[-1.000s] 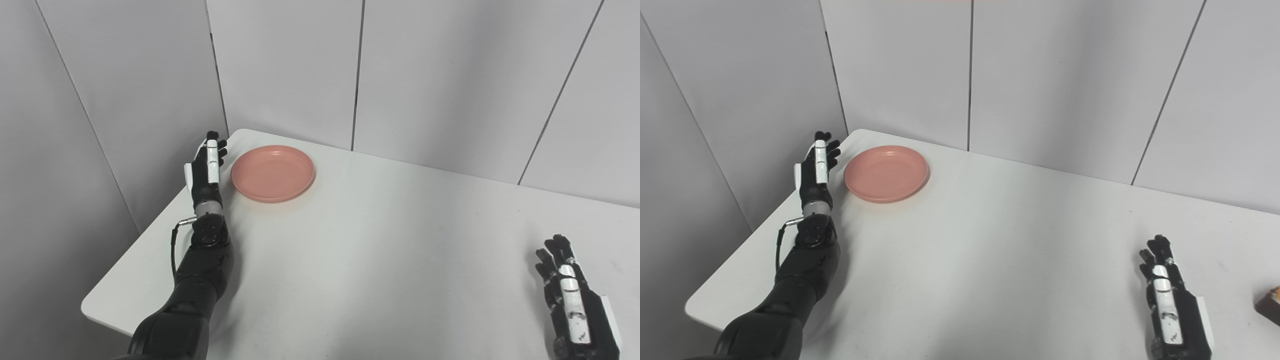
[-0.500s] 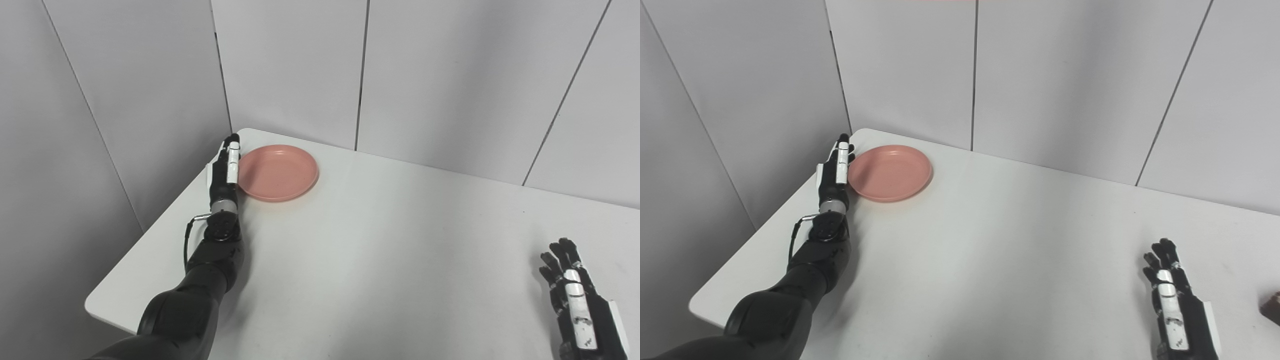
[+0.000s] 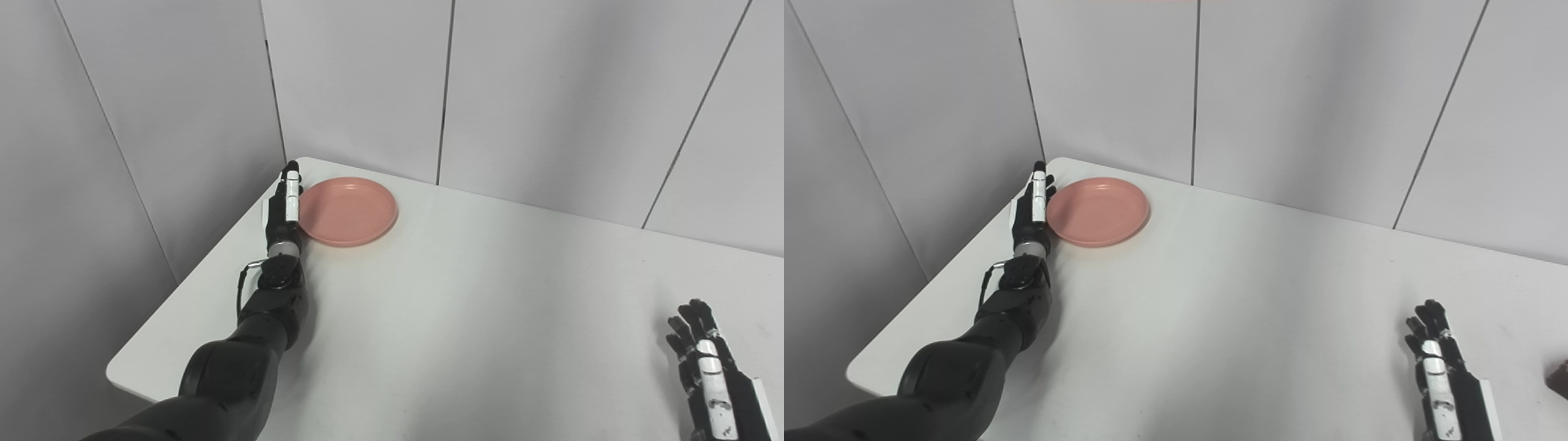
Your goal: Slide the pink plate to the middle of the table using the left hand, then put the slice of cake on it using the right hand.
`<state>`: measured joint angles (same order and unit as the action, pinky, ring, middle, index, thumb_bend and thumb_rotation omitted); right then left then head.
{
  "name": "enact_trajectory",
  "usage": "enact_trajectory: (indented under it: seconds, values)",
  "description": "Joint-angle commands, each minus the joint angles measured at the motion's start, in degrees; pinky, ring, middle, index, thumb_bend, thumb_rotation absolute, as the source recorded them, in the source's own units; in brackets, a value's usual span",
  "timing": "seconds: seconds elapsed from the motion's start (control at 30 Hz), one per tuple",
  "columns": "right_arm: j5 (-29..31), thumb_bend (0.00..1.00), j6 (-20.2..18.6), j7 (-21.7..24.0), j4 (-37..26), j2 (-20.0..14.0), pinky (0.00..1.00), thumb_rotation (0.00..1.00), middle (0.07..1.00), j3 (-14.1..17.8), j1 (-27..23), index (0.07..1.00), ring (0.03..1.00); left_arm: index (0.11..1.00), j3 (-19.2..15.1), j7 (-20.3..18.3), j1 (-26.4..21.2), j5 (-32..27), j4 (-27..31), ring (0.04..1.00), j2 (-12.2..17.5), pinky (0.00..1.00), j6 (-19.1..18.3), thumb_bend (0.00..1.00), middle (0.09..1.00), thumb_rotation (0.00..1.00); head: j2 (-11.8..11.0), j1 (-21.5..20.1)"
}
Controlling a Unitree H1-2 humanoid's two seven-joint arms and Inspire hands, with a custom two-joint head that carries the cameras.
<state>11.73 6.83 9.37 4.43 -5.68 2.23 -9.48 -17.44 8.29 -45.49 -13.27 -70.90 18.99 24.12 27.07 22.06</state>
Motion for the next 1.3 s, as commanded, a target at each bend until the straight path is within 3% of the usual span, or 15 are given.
enact_trajectory:
  seconds: [0.0,0.13,0.37,0.8,1.27]
  values:
    - [0.2,0.64,0.1,0.3,0.7,0.0,0.96,0.81,0.939,0.2,1.7,0.935,0.932,0.917,-0.3,-4.2,-3.7,-1.6,-0.8,0.924,0.2,0.96,0.9,0.84,0.907,1.0,0.1,0.1]
    - [0.1,0.64,-0.4,0.3,0.5,-0.1,0.97,0.82,0.949,0.0,1.7,0.946,0.94,0.847,-1.0,-6.8,-4.3,-3.5,-2.2,0.851,0.0,0.87,1.3,0.85,0.839,1.0,-0.2,0.1]
    - [0.3,0.65,0.1,0.4,1.2,-0.1,0.97,0.81,0.941,-0.1,1.5,0.936,0.934,0.76,-2.6,-10.6,-4.6,-6.3,-2.3,0.775,-0.5,0.79,0.9,0.85,0.757,1.0,-0.5,0.1]
    - [0.0,0.67,0.7,0.1,2.1,0.3,0.95,0.8,0.934,-0.2,1.0,0.926,0.925,0.758,-1.1,-19.0,-3.9,-6.7,2.1,0.768,-2.2,0.78,-1.3,0.84,0.755,1.0,-0.4,-1.0]
    - [-0.7,0.67,-0.3,-0.2,1.3,0.9,0.97,0.8,0.938,-0.6,0.8,0.934,0.932,0.787,2.9,-19.3,-1.7,-4.6,7.3,0.803,-4.7,0.78,-3.9,0.82,0.79,1.0,-0.3,-2.5]
